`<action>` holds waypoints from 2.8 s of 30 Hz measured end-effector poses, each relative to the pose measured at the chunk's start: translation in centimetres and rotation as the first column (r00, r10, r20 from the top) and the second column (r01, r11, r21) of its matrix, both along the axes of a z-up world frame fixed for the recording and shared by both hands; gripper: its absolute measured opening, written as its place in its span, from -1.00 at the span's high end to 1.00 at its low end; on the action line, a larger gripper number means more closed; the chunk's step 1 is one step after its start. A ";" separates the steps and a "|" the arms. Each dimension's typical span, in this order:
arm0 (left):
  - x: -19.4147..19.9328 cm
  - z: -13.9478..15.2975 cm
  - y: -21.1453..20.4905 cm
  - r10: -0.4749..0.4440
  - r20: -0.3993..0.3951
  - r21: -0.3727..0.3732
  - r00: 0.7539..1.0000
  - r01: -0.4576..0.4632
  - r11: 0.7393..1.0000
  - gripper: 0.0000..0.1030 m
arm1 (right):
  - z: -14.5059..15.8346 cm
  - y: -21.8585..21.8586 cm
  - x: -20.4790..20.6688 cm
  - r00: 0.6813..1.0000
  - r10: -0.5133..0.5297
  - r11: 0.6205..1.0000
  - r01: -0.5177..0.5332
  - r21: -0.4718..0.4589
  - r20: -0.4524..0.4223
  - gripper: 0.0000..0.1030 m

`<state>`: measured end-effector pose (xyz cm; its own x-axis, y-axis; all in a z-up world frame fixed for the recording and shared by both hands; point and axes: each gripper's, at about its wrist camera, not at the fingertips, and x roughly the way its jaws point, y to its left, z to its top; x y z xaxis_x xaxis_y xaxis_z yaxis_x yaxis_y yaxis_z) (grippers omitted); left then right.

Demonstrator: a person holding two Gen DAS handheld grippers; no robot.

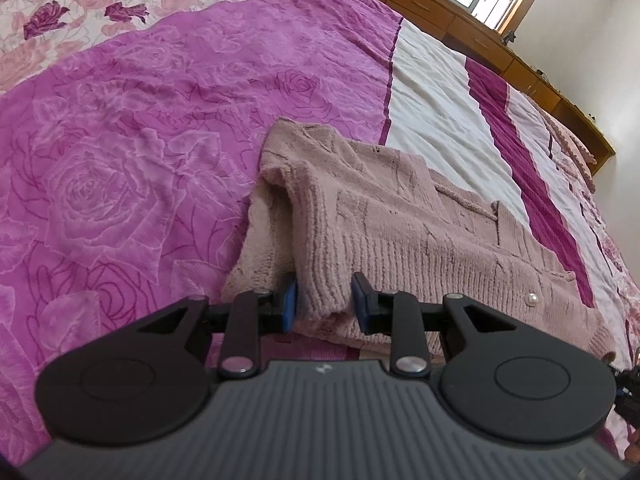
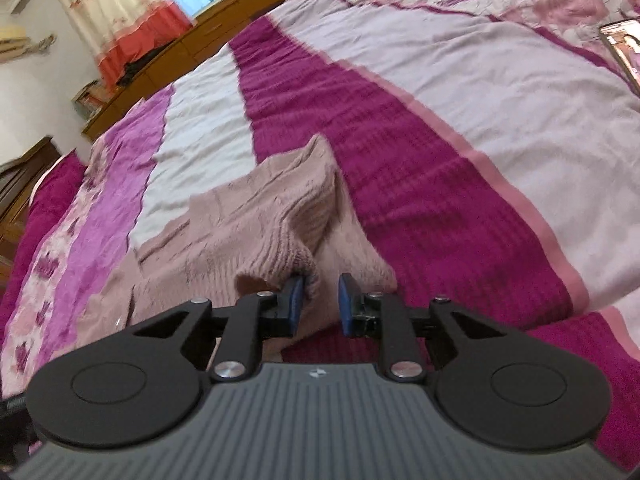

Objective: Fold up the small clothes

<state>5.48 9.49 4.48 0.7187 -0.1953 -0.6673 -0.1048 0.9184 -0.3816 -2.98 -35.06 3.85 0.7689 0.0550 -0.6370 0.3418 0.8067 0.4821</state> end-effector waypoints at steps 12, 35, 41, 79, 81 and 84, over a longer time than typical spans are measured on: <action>0.5 -0.1 0.0 -0.015 -0.012 0.004 1.000 0.015 1.000 0.40 | 1.9 -1.5 -1.7 0.989 0.106 0.993 -0.101 -0.054 0.101 -0.11; 2.0 2.1 0.4 -0.084 0.068 -0.090 0.994 0.090 0.992 0.76 | 0.3 -4.9 5.0 0.972 0.194 0.944 -0.222 0.243 0.135 0.82; 5.6 4.5 0.4 0.004 0.117 -0.090 0.993 0.007 0.996 0.76 | 1.5 -6.1 8.8 0.972 0.115 0.933 -0.177 0.313 0.207 0.83; 11.4 -0.5 -1.9 -0.037 0.006 0.186 0.999 0.035 0.982 0.06 | -1.5 -0.7 12.6 0.981 0.170 0.982 -0.160 -0.101 0.097 -0.24; 11.2 -0.8 -1.9 -0.041 0.008 0.195 0.999 0.038 0.980 0.06 | -2.0 -0.6 12.9 0.981 0.174 0.981 -0.165 -0.104 0.085 -0.26; 11.0 -0.6 -2.1 -0.045 0.001 0.212 0.999 0.044 0.976 0.06 | -2.2 -0.6 13.1 0.981 0.172 0.982 -0.164 -0.094 0.085 -0.33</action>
<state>16.52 7.39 3.85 0.7165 -0.0820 -0.6927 -0.0601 0.9821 -0.1785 10.17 -35.70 1.61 0.8093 0.1365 -0.5714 0.1550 0.8885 0.4319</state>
